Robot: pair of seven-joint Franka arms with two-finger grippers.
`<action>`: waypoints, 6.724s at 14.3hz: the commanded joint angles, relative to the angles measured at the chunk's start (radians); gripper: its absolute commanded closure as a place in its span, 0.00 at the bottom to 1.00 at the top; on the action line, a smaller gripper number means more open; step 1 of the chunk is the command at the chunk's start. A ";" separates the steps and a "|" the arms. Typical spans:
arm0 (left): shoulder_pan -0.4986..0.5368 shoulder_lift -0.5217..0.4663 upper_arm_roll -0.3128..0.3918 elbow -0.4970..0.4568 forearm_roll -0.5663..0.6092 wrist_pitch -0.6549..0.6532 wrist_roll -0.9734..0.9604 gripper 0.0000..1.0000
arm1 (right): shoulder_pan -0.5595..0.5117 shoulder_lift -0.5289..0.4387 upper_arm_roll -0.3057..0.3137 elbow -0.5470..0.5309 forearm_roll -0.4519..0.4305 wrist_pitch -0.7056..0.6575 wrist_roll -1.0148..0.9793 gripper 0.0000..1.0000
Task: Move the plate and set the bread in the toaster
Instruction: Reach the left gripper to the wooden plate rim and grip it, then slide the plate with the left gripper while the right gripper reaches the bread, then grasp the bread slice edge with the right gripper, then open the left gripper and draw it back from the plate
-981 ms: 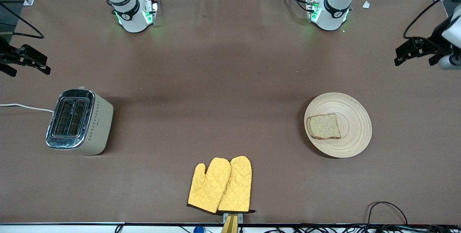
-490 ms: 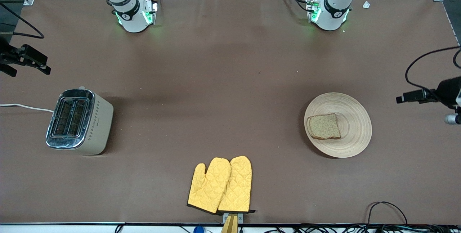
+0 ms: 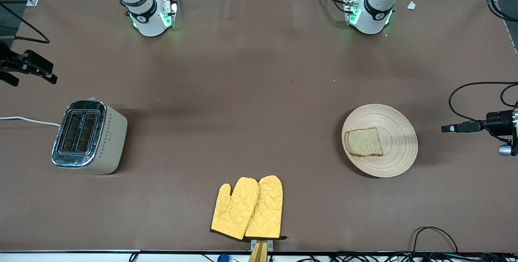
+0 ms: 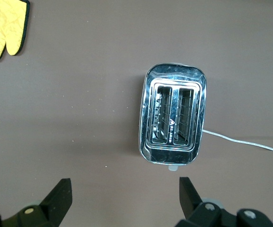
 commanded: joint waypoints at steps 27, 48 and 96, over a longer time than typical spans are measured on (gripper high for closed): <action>0.018 0.304 -0.016 0.037 -0.233 0.101 0.437 0.80 | 0.015 0.013 -0.003 -0.009 0.006 -0.002 0.007 0.00; -0.015 0.118 -0.478 -0.216 -0.219 0.323 0.280 1.00 | 0.217 0.125 -0.002 -0.236 0.215 0.285 0.208 0.00; 0.044 0.012 -0.457 0.024 0.141 0.427 -0.273 0.00 | 0.573 0.496 -0.009 -0.416 0.334 0.778 0.485 0.53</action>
